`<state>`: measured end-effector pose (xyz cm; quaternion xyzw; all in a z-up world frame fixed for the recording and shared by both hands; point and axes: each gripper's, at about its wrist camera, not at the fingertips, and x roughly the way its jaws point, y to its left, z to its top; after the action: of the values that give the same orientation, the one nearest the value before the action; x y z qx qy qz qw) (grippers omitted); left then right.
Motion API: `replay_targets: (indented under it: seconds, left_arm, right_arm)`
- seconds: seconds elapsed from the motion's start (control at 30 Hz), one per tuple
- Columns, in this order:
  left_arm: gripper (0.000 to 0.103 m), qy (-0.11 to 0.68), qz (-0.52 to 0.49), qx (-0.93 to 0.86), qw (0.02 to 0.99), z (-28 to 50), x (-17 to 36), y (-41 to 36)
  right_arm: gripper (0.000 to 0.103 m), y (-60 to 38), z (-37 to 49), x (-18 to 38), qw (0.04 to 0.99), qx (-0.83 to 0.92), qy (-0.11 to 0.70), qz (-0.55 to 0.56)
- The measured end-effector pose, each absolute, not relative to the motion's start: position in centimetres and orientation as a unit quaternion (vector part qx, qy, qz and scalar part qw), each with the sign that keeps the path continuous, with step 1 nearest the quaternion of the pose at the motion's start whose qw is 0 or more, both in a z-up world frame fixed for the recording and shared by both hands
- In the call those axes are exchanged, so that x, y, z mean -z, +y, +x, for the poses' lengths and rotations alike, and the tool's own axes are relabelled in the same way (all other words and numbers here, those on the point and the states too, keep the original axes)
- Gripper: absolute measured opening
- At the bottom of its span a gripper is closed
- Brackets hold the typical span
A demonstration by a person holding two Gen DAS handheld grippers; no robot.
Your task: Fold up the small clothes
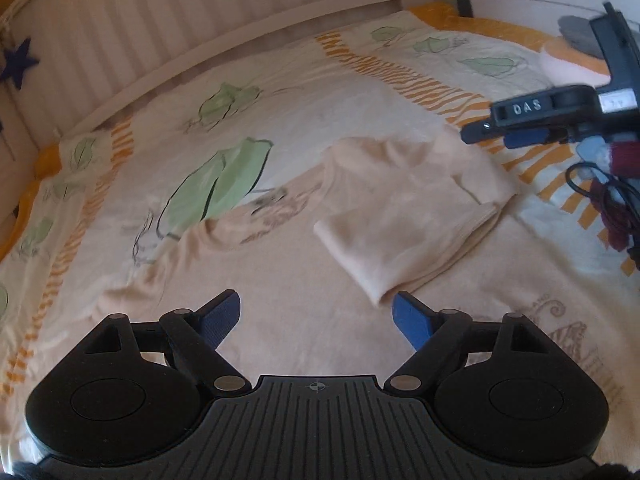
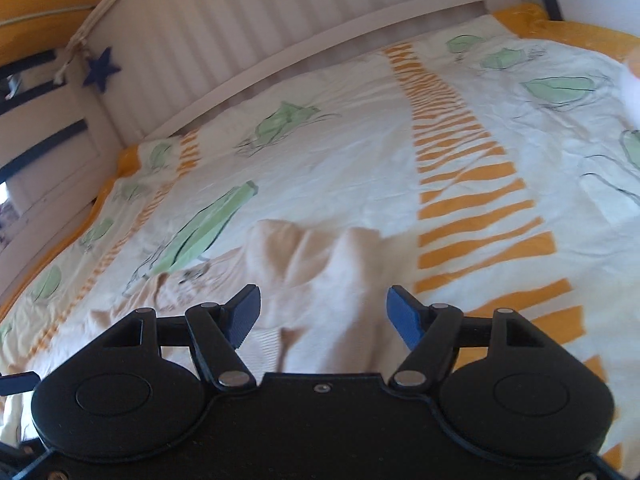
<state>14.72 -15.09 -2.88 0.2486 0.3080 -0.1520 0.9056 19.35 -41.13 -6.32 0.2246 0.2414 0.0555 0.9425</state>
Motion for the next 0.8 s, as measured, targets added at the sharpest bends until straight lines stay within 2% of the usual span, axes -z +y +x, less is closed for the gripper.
replay_targets:
  seconds: [0.2,0.27,0.33,0.8]
  left_arm:
    - [0.068,0.275,0.339,0.173,0.883,16.0,6.6,-20.8]
    - [0.061,0.270,0.353,0.173,0.879,16.4,7.3,-21.8]
    - [0.058,0.270,0.354,0.175,0.878,16.8,7.4,-22.2]
    - [0.059,0.245,0.390,0.220,0.860,15.7,7.5,-25.3]
  right_arm:
    - [0.074,-43.9,19.1,5.6,0.933,-0.045,0.216,0.284]
    - [0.074,-44.3,19.1,5.6,0.931,-0.045,0.216,0.292]
    - [0.074,-44.5,19.1,5.7,0.930,-0.043,0.217,0.295]
    - [0.075,-45.0,19.4,6.2,0.924,-0.040,0.217,0.314]
